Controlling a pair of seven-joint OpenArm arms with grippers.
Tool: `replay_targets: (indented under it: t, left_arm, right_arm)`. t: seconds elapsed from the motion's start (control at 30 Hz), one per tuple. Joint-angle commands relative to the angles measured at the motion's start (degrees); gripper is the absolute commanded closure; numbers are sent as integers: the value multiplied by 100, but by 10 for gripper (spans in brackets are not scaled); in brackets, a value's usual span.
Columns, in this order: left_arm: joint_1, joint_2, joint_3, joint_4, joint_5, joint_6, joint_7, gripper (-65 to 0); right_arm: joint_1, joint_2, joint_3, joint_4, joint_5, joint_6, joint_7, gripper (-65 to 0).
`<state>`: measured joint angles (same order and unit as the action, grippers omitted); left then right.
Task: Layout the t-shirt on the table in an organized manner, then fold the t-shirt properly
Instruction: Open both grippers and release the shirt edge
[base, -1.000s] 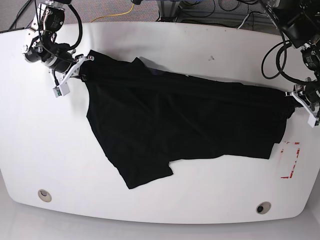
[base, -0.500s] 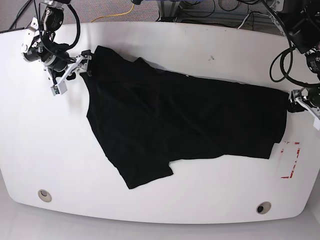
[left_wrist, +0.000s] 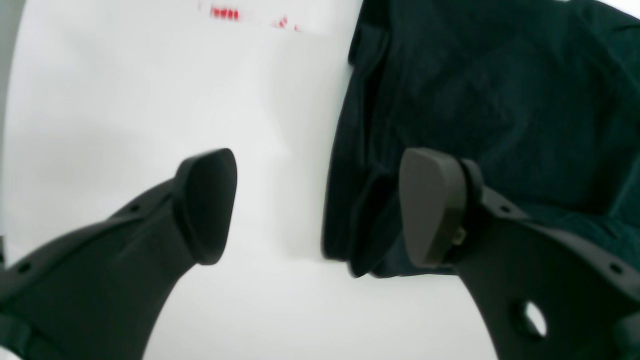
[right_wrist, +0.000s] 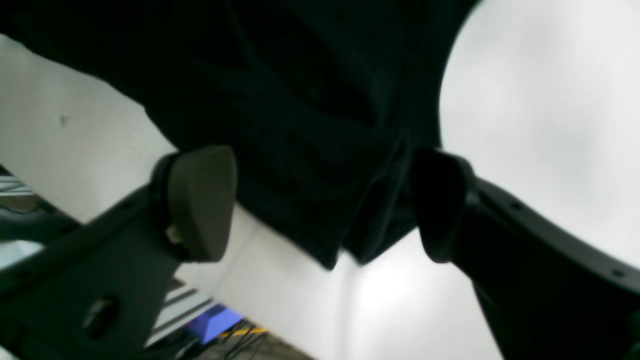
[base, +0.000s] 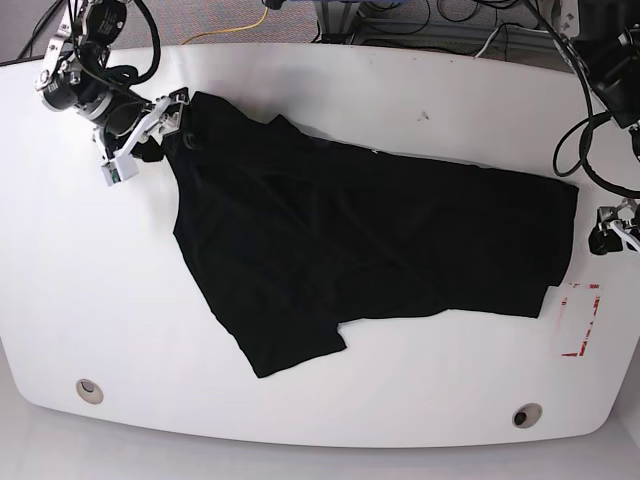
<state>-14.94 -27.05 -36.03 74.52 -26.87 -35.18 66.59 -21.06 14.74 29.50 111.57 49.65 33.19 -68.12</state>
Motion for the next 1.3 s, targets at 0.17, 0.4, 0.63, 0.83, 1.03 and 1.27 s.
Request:
replay_targets:
  t: [0.17,0.4,0.63,0.83,1.03,1.27]
  left_arm:
    - [136,-166,-41,992,-121,-21,-140,-478]
    - [461,-130,-58,1625,-121,-21,-140,-478]
    - [654,-113,-41,1757,-121,-21,-140,-478]
    - [751,-113,-67,1765,-121,-21,-140,-478]
    - [769,-113,-67,1765,-121,-21,-140,-478]
    - [786,-113,-67,1765,-121,-21,-140,-478]
  right_arm:
    - [-606,-19,44,91,464,61,126,-510]
    - [-931,-397,316,65,429,70,293,-510]
    - [-914,-494,281,-401,455,70,293,-510]
    - [-747,-485,123,-1157,446,316,319,-510]
    - [-562,-468,132,-1465,437,650,311,-510]
    - [-474,-468,105,-1465,455,659,284,-507]
